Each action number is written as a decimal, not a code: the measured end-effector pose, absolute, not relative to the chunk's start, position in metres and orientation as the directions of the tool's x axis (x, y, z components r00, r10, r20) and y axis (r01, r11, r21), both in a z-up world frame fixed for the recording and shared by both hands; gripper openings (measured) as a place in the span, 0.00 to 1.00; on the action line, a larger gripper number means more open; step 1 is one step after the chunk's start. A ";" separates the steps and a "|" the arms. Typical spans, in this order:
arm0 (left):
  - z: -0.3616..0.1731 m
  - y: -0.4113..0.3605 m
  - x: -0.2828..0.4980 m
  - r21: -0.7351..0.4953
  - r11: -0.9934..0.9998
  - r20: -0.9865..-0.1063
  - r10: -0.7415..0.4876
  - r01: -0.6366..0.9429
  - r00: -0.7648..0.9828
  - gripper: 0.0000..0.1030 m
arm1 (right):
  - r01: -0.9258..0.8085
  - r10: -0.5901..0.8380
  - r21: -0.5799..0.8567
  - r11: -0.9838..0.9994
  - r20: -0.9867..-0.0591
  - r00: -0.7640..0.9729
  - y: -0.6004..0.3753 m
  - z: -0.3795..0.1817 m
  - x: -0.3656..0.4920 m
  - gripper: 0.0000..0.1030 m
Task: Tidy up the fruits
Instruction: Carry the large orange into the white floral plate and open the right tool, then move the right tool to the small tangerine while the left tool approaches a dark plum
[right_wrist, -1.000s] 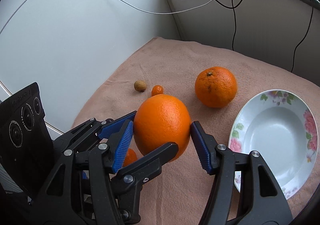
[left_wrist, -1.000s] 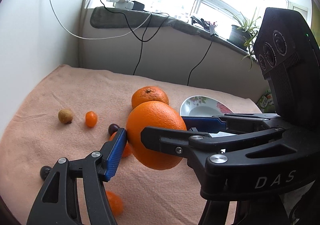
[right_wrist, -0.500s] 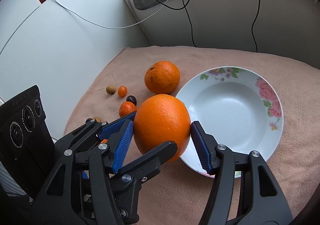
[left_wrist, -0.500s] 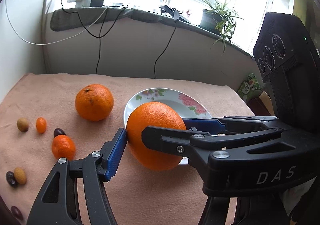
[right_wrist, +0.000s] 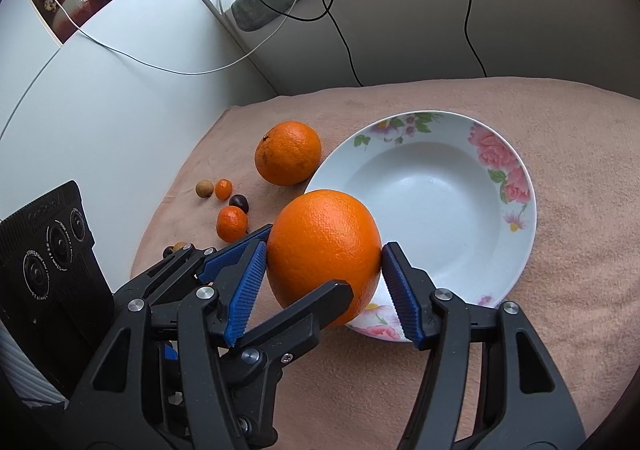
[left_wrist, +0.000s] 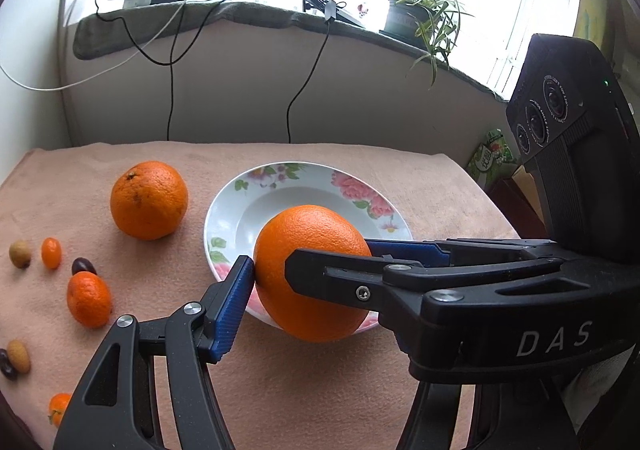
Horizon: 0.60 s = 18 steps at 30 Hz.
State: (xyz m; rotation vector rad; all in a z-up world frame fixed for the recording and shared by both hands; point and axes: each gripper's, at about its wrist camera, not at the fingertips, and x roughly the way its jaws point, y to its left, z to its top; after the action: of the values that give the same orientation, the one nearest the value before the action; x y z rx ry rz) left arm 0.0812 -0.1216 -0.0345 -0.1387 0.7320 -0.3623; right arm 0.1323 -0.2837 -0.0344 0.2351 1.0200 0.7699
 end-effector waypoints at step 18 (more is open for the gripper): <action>-0.029 -0.090 0.065 -0.281 0.924 -0.610 -0.381 0.260 0.695 0.61 | -0.447 0.592 0.400 0.800 -0.651 0.476 -0.314 -0.022 0.112 0.80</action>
State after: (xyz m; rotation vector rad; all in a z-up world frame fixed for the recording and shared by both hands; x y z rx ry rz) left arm 0.0647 -0.0904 -0.0295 -0.1780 0.7182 -0.3600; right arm 0.1116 -0.3140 -0.0218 0.1844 0.8664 0.6396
